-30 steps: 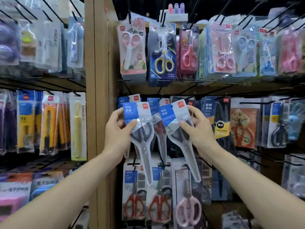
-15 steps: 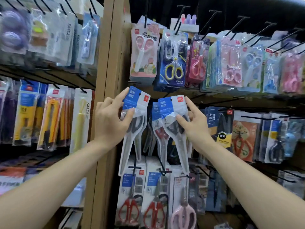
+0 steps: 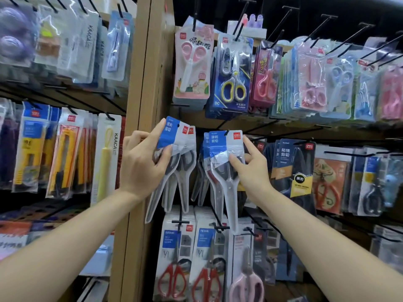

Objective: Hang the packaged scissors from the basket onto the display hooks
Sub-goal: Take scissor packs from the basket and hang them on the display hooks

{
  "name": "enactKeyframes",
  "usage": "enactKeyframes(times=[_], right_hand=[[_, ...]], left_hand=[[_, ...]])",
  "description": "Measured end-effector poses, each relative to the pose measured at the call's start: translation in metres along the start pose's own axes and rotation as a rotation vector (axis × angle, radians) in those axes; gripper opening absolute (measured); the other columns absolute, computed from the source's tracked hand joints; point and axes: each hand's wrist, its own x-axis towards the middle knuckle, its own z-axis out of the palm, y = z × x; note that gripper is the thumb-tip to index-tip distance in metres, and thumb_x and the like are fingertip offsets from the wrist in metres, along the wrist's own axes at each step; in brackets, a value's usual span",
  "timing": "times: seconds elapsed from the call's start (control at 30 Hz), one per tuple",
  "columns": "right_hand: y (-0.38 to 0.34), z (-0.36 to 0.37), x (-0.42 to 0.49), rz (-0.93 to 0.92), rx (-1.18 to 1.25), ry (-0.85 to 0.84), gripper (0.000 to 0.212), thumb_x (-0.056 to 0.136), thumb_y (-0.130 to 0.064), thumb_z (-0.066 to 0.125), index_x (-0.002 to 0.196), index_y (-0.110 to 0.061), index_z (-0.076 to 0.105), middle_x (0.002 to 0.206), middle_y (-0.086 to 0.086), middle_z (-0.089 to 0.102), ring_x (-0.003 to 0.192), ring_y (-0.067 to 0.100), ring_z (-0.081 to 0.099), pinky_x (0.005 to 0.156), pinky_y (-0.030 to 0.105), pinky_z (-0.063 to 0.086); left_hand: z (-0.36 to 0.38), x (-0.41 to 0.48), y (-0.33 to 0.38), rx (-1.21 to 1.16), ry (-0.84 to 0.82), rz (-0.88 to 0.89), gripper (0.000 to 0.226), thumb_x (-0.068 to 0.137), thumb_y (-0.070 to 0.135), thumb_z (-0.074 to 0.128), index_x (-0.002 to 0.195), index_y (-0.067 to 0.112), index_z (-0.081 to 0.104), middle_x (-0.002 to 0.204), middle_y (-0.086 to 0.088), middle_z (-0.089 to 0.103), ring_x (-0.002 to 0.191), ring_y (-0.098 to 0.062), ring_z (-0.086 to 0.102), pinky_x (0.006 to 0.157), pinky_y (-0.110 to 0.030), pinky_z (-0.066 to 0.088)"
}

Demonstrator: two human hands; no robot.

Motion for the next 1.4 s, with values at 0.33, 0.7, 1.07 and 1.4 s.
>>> enactKeyframes(times=[0.33,0.7,1.07,1.4], right_hand=[[0.015,0.004,-0.012,-0.494,-1.191,-0.149,0.066,0.101,-0.068,0.026,0.157,-0.037,0.039,0.170,0.001,0.025,0.157,0.029,0.009,0.124,0.050,0.006],[-0.002,0.033,-0.005,-0.205,-1.048,-0.330,0.071,0.095,-0.067,0.051,0.157,-0.036,0.036,0.160,-0.009,0.038,0.150,0.023,0.019,0.119,0.048,0.016],[-0.032,0.093,0.004,0.320,0.347,-0.194,0.004,0.099,-0.013,0.068,0.102,-0.011,0.069,0.105,0.013,0.077,0.098,0.030,0.074,0.080,0.039,0.061],[-0.030,0.103,0.016,0.225,0.320,-0.051,0.003,0.099,-0.014,0.068,0.101,-0.012,0.068,0.105,0.013,0.077,0.101,0.033,0.074,0.093,0.054,0.060]], left_hand=[[0.001,-0.003,-0.002,0.023,0.018,0.003,0.056,0.093,0.012,0.072,0.144,-0.002,0.055,0.087,-0.006,0.066,0.088,-0.017,0.049,0.084,-0.032,0.036],[0.000,-0.003,-0.003,-0.008,-0.003,-0.008,0.056,0.096,0.019,0.067,0.146,0.000,0.053,0.092,-0.005,0.067,0.089,-0.018,0.050,0.079,-0.040,0.043],[-0.023,0.000,-0.013,0.082,-0.144,0.076,0.058,0.100,0.039,0.056,0.146,0.004,0.055,0.125,-0.009,0.066,0.111,-0.028,0.056,0.092,-0.046,0.045],[-0.026,-0.009,-0.020,0.419,-0.129,0.057,0.068,0.090,0.025,0.058,0.156,0.016,0.045,0.165,-0.013,0.035,0.152,-0.031,0.034,0.122,-0.051,0.027]])
